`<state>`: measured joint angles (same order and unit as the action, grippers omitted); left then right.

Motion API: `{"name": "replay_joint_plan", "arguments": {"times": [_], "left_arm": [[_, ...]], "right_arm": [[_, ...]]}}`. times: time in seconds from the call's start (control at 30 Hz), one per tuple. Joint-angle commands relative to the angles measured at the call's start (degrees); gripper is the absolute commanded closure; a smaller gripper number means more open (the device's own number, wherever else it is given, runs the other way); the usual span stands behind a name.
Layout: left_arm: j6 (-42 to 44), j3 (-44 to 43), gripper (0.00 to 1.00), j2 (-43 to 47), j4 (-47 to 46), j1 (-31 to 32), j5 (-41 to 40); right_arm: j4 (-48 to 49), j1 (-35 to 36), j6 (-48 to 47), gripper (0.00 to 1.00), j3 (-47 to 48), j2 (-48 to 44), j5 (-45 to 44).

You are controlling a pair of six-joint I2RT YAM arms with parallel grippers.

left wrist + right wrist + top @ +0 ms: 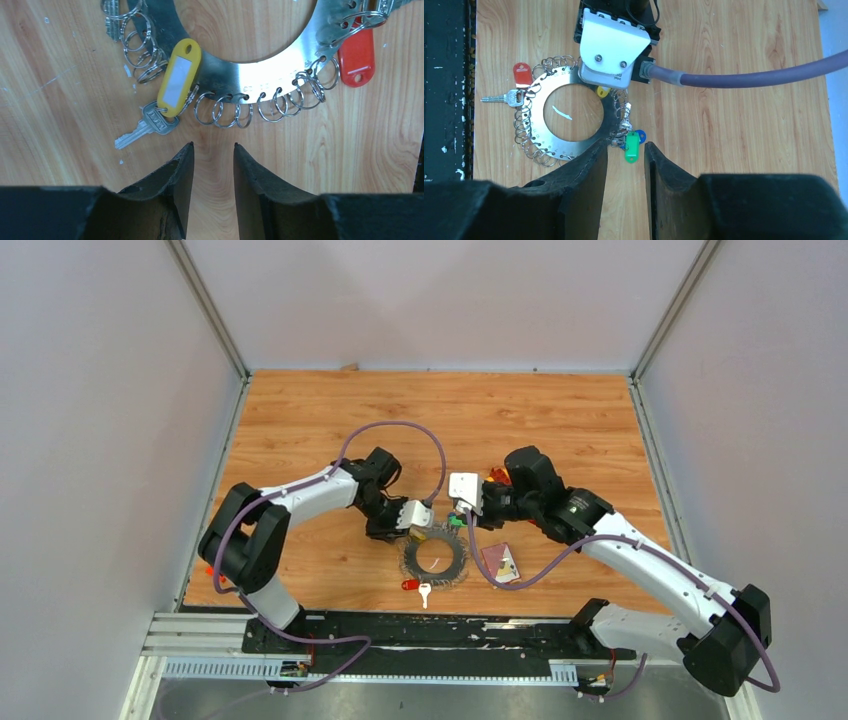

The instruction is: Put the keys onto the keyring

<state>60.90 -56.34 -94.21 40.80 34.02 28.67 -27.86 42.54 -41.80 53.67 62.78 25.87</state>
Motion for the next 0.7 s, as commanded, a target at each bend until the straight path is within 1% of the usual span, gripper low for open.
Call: {"name": "replay_joint_plan", "arguments": {"times": [0.0, 0.17, 0.3, 0.53, 0.67], "left_arm": [[1.7, -3.3, 0.57, -1.5, -1.4, 0.5, -0.1], [2.1, -5.0, 0.56, -3.7, -2.4, 1.0, -0.1], [2.3, -7.8, 0.59, -5.9, -0.7, 1.4, 0.1], [2.4, -9.9, 0.59, -7.1, 0.4, 2.3, 1.6], [1.3, -10.5, 0.59, -7.5, -0.6, 2.8, 2.0]], "right_arm": [[-0.1, -0.3, 0.8, 0.67, -0.1, -1.1, 1.6], [-0.1, -0.3, 0.8, 0.67, -0.3, -1.0, 1.8], [-0.2, -0.4, 0.7, 0.67, -0.2, -1.0, 1.7], [-0.2, -0.3, 0.6, 0.67, -0.4, -1.2, 1.6], [-0.2, -0.4, 0.5, 0.67, -0.5, -1.3, 1.6]]}}
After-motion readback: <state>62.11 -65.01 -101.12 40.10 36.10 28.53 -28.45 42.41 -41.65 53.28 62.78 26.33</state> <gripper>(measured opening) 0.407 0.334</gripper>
